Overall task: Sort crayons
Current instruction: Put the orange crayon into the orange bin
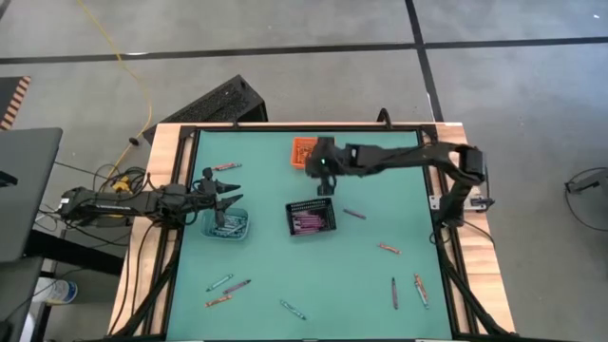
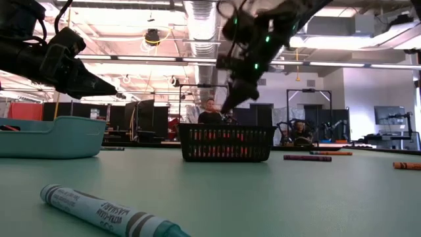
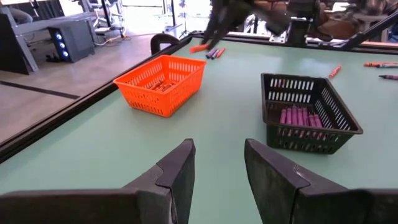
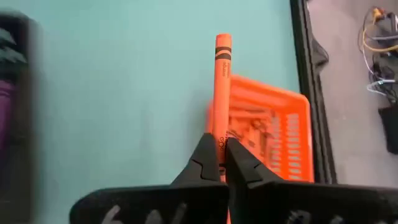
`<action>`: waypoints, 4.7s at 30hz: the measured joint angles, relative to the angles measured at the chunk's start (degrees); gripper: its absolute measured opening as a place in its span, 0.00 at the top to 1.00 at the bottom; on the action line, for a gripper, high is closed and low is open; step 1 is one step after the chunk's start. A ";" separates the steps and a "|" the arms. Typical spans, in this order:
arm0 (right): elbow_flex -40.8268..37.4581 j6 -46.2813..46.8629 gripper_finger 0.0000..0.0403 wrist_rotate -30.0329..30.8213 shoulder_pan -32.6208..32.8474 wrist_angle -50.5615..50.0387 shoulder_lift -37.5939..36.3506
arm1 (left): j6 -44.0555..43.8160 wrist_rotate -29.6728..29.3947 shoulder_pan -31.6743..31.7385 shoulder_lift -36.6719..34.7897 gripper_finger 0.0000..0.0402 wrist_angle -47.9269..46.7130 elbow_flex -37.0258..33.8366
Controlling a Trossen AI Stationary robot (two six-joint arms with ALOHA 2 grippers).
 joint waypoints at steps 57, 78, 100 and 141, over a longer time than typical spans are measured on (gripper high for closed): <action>-11.61 97.23 0.78 -1.30 49.87 -33.75 -11.34 | 0.00 -0.02 0.01 -0.01 0.68 0.00 0.00; -11.63 76.03 0.78 -7.04 40.70 -43.89 -10.43 | 0.00 -0.02 0.01 0.00 0.68 -0.01 0.00; -29.23 73.38 0.78 -15.70 34.18 -24.86 -20.76 | 0.00 -0.02 0.00 0.01 0.68 0.00 0.00; -30.42 128.96 0.78 -16.27 42.12 -30.75 -24.48 | 0.00 -0.02 0.00 0.95 0.68 0.00 -0.01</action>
